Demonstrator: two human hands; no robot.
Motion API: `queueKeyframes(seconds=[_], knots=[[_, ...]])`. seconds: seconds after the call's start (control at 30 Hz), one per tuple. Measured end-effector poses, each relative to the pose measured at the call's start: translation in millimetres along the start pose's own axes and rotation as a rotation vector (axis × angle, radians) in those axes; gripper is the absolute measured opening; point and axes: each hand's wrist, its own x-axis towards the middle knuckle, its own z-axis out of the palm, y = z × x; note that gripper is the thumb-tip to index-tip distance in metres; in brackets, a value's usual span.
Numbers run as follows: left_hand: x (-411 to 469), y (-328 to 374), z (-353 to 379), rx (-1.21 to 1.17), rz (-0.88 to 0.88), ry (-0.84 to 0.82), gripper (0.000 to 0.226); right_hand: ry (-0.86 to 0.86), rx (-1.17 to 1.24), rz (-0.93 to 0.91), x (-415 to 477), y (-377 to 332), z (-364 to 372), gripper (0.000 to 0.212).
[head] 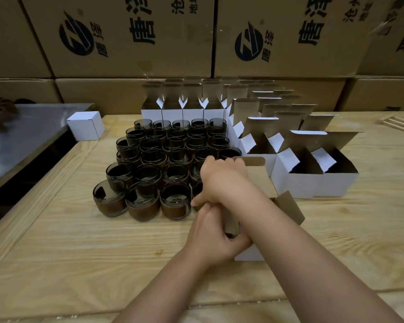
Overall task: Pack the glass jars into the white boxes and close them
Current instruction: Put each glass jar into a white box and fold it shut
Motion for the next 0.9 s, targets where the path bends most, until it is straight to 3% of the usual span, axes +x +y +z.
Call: queueKeyframes(seconds=[0.2, 0.33, 0.5, 0.67, 0.9], knots=[[-2, 1, 1, 0.010, -0.015, 0.013, 0.076, -0.107, -0.031, 0.016, 8, -3, -1, 0.071], [-3, 3, 0, 0.000, -0.002, 0.008, 0.074, -0.193, -0.060, 0.024, 11, -5, -3, 0.074], [-4, 2, 0, -0.015, 0.019, -0.001, 0.070, -0.137, 0.010, 0.013, 15, -6, 1, 0.055], [-2, 4, 0, -0.020, 0.067, -0.001, 0.065, -0.138, 0.126, -0.007, 7, 4, -10, 0.050], [-1, 4, -5, 0.034, 0.085, -0.054, 0.083, 0.042, 0.354, -0.071, -8, 33, -51, 0.049]])
